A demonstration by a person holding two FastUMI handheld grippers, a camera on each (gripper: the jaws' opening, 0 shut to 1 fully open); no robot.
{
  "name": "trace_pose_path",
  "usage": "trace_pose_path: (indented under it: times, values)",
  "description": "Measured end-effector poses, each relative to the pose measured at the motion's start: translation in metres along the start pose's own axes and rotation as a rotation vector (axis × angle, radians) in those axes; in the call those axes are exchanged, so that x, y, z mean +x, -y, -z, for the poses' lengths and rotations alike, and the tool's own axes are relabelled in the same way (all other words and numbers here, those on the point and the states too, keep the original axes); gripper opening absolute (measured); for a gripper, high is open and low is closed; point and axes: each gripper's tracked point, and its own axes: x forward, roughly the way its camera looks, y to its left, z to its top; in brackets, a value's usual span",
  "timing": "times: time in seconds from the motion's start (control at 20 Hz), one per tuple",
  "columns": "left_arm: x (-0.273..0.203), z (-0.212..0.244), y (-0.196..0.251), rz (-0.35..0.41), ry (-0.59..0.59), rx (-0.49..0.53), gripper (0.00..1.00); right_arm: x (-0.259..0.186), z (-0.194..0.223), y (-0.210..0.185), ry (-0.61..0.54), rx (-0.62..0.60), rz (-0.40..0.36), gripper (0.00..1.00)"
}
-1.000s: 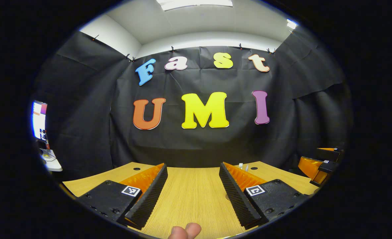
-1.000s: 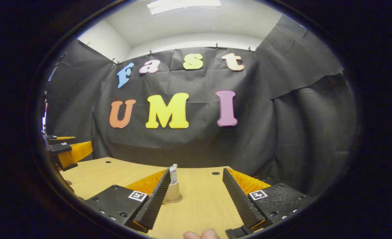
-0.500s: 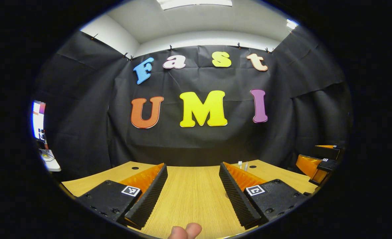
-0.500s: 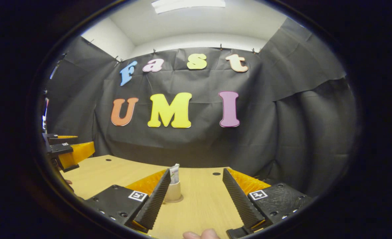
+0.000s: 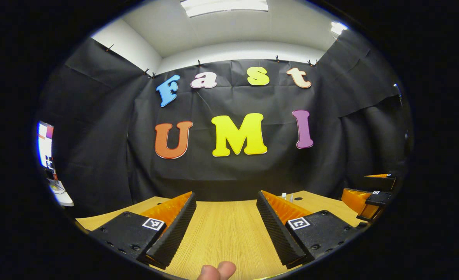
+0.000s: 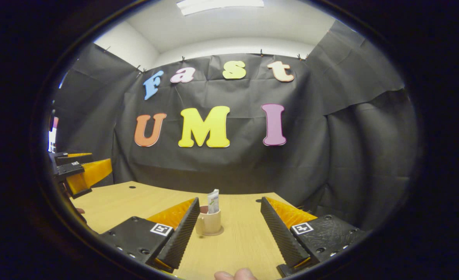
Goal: Put the toothbrush and toothpaste on the desktop into the cup, then pick up the cup and place it on the coaster on the desktop.
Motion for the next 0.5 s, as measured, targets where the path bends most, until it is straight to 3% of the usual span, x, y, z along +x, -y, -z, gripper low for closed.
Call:
trace_pose_path:
  times: [0.2, 0.25, 0.5]
  values:
    - [0.0, 0.003, -0.002, 0.0, -0.012, -0.013, 0.98, -0.002, 0.007, -0.01, -0.018, -0.011, -0.009, 0.91]
    - [0.001, 0.004, -0.002, -0.003, -0.013, -0.017, 0.99, -0.003, 0.006, -0.012, -0.018, -0.019, -0.009, 0.95]
    - [0.003, 0.006, -0.009, -0.017, -0.012, -0.011, 0.99, -0.008, -0.008, -0.009, 0.027, -0.025, 0.012, 0.95]
